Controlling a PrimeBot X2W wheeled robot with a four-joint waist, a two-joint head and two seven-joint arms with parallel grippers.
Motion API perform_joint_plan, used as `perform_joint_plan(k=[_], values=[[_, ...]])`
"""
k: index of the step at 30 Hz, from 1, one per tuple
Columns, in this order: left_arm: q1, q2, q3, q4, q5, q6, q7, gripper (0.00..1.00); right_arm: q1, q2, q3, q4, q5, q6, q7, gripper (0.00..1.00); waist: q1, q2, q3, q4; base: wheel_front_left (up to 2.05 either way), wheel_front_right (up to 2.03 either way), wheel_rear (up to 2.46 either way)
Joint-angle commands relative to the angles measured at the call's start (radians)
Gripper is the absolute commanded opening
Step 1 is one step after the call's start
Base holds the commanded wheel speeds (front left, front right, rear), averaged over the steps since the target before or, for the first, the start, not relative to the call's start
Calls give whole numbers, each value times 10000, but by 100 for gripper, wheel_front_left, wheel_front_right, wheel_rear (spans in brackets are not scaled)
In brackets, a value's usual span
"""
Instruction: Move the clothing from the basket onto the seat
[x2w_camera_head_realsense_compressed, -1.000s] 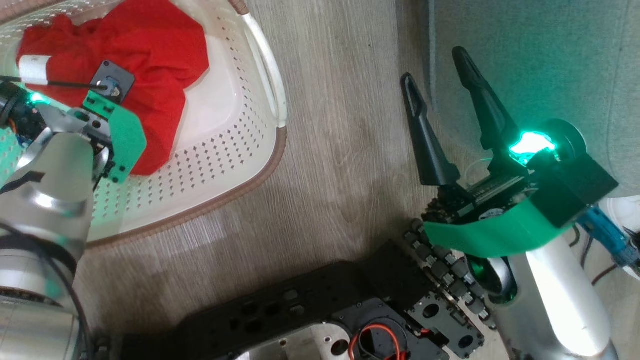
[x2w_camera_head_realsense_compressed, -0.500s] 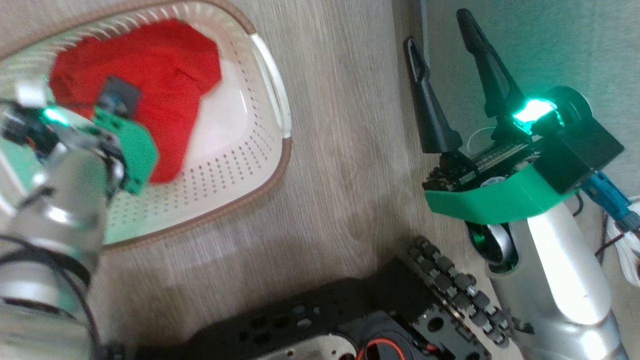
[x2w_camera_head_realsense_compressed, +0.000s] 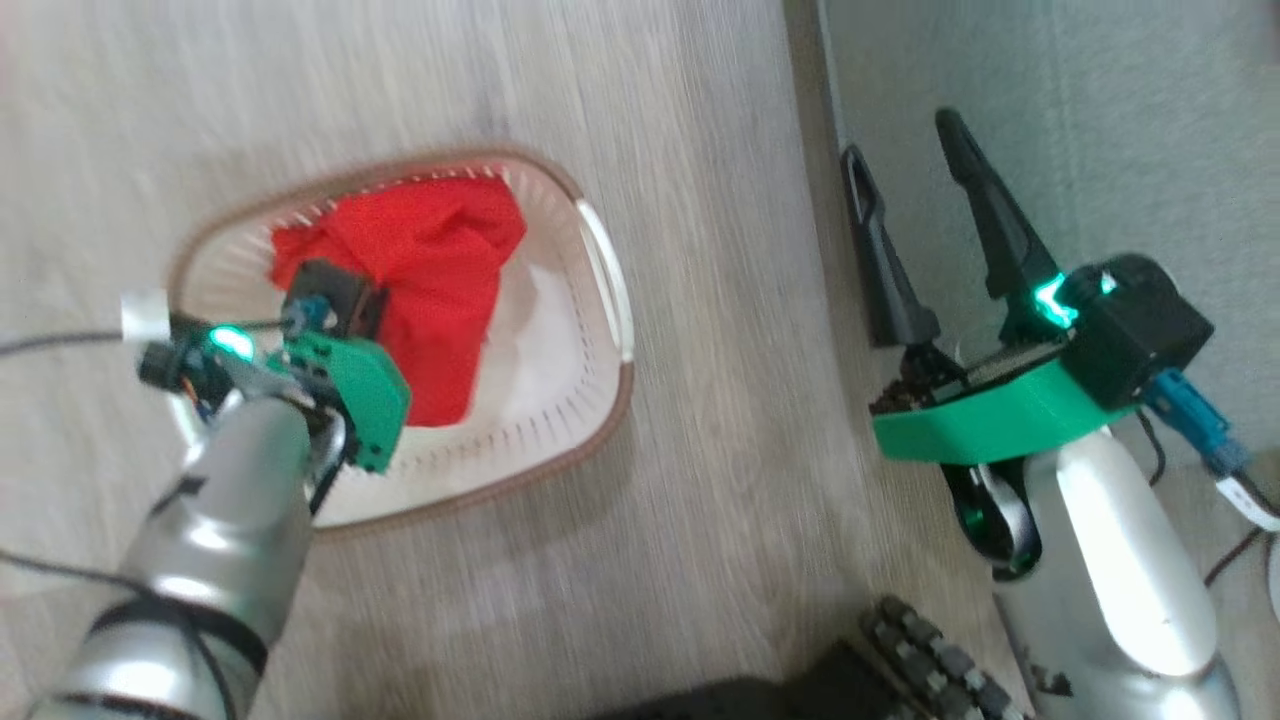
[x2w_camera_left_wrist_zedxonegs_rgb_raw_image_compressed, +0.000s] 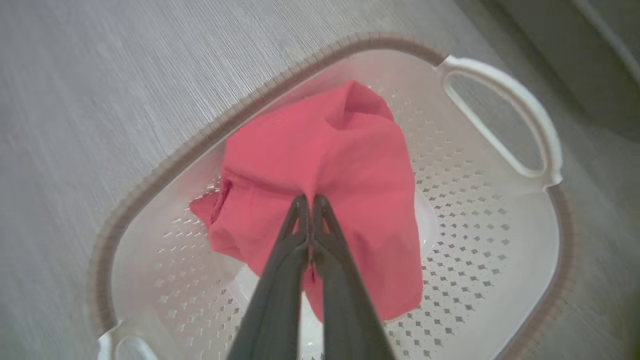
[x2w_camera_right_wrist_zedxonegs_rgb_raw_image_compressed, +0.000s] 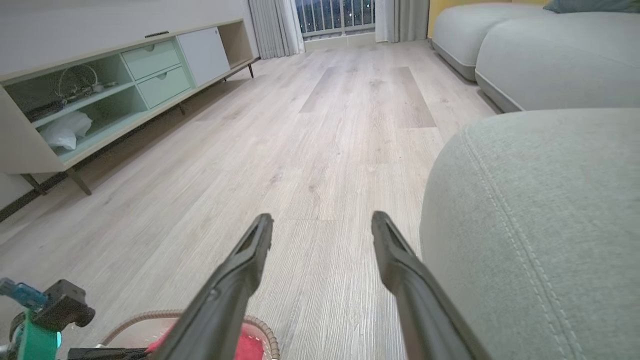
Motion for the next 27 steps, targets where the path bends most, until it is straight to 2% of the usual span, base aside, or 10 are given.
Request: perform_joint_plan(k=[1, 10, 14, 20, 21, 27], values=[[570, 164, 415, -468, -202, 63, -136, 0, 392, 101, 56, -180, -62, -2, -65, 100, 1, -1, -1259, 403, 0, 0, 0], [2134, 103, 1171, -2731, -659, 250, -138, 0, 1032, 101, -325, 144, 115, -2, -65, 100, 1, -1, -3045, 852, 0, 0, 0], [2801, 65, 1365, -3848, -539, 344, -138, 0, 1284, 101, -438, 285, 100, -2, -65, 100, 1, -1, -3680, 1048, 0, 0, 0], [3838, -29, 1862, -5702, -306, 737, -138, 0, 1654, 92, -427, 539, 97, -2, -65, 100, 1, -1, -4505, 1233, 0, 0, 0], [3838, -29, 1862, -5702, -306, 737, -138, 0, 1654, 92, -427, 539, 97, -2, -65, 100, 1, -1, -4505, 1233, 0, 0, 0], [4816, -224, 2419, -7665, -170, 756, -139, 0, 1944, -116, -345, 721, 251, -2, -65, 100, 1, -1, -5225, 1338, 0, 0, 0]])
